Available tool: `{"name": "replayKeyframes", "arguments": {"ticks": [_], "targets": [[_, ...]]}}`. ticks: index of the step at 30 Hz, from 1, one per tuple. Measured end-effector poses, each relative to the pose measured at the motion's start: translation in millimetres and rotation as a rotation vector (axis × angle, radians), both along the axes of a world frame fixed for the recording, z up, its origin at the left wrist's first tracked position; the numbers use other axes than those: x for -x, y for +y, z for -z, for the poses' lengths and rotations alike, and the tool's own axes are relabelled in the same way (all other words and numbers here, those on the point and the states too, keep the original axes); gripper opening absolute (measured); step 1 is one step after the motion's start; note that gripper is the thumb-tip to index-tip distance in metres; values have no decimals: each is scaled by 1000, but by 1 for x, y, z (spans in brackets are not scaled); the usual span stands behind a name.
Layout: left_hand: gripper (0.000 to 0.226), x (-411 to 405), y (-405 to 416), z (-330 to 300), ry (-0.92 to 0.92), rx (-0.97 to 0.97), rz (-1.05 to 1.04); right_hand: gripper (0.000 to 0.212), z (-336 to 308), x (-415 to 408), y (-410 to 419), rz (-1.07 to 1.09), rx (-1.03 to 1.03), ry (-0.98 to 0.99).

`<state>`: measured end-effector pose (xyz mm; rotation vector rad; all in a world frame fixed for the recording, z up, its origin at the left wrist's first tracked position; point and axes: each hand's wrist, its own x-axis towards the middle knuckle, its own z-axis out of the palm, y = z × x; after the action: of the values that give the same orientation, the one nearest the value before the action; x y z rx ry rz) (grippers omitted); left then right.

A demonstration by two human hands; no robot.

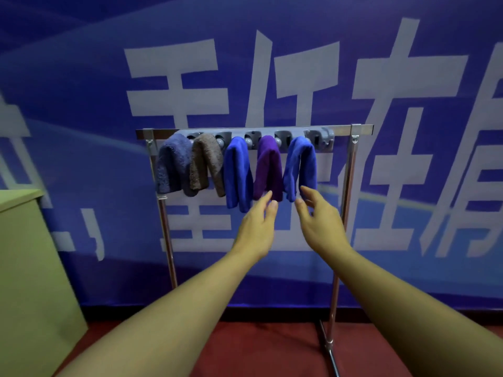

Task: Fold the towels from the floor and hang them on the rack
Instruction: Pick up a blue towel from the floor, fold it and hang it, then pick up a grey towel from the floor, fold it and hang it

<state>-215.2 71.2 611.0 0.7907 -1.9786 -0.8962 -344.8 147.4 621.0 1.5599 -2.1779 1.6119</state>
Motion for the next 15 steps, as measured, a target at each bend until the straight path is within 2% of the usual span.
{"name": "replayKeyframes", "arguments": {"ticks": [6,10,15], "targets": [[57,-86,15,79,-360,183,-70,54,71,-59,24,-47,-280,278],[59,-145,38,145,-547,136,-115,64,135,-104,45,-82,-484,418],[60,-207,72,217,-707,116,-94,85,210,-156,79,-145,-697,470]]}}
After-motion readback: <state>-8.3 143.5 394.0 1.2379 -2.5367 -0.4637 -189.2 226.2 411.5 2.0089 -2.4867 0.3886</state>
